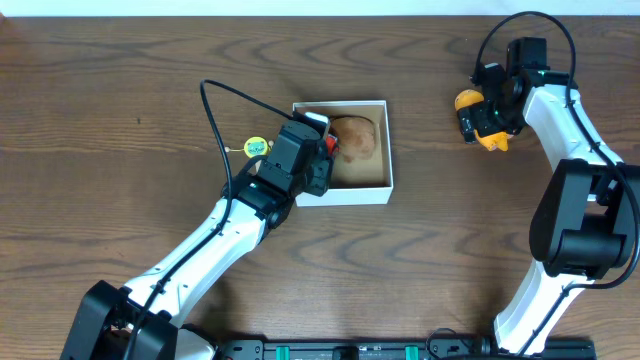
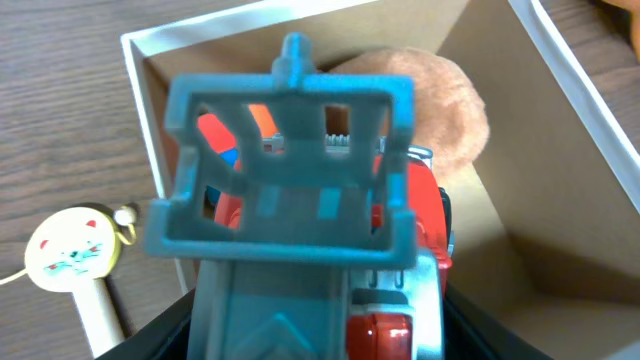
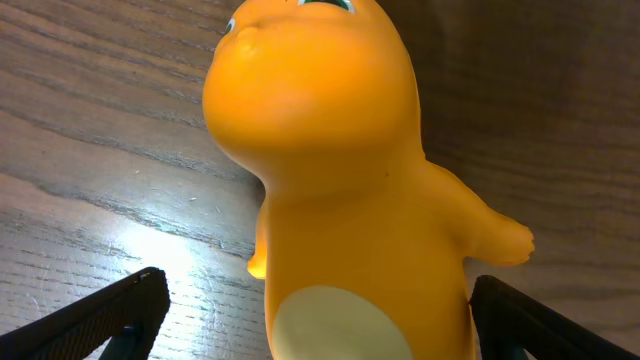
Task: Pack container
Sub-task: 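Lower the truck into the box beside the teddy bear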
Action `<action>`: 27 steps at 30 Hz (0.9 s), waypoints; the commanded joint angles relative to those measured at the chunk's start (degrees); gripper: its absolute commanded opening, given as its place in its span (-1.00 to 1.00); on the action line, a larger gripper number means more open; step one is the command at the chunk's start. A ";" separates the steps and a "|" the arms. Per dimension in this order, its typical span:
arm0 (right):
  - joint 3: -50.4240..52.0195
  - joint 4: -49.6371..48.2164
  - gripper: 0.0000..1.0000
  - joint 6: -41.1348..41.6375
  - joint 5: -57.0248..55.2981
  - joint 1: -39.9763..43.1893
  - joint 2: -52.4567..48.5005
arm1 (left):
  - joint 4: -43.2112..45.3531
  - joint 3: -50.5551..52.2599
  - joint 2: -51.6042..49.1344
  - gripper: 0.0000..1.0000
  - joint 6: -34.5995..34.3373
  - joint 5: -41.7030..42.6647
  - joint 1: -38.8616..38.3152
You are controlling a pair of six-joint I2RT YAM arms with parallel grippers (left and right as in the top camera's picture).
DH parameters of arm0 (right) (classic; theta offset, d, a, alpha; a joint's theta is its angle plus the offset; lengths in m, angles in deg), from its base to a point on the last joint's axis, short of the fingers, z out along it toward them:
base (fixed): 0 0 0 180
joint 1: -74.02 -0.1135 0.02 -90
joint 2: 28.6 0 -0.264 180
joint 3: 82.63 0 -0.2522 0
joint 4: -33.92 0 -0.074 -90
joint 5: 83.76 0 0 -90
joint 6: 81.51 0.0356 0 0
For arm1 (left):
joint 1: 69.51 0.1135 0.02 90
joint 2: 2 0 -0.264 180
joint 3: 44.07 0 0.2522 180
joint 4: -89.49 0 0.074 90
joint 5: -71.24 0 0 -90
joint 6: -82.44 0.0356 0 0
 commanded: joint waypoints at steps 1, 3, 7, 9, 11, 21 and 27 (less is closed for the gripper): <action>-0.17 0.04 0.99 -0.09 0.44 -0.44 -0.39 | -0.02 0.20 -0.44 -0.63 0.98 -3.30 -0.02; -0.17 0.04 0.99 -0.09 0.44 -0.44 -0.39 | -0.02 0.20 -0.44 -0.63 0.98 -3.39 -0.02; -0.17 0.04 0.98 -0.09 0.44 -0.44 -0.39 | -0.04 0.20 -0.44 -0.63 1.01 -7.37 -0.02; -0.17 0.04 0.98 -0.09 0.44 -0.44 -0.39 | 0.04 0.20 -0.44 -0.63 0.98 -7.76 -0.02; -0.17 0.04 0.98 -0.09 0.44 -0.44 -0.39 | 0.00 0.20 -0.44 -0.63 0.98 -7.76 -0.02; -0.17 0.04 0.98 -0.09 0.44 -0.44 -0.39 | 1.09 0.20 -0.42 -0.63 0.94 -4.74 -0.09; -0.17 0.04 0.99 -0.09 0.44 -0.44 -0.39 | 3.48 0.20 -0.44 -0.63 0.94 -3.19 -0.98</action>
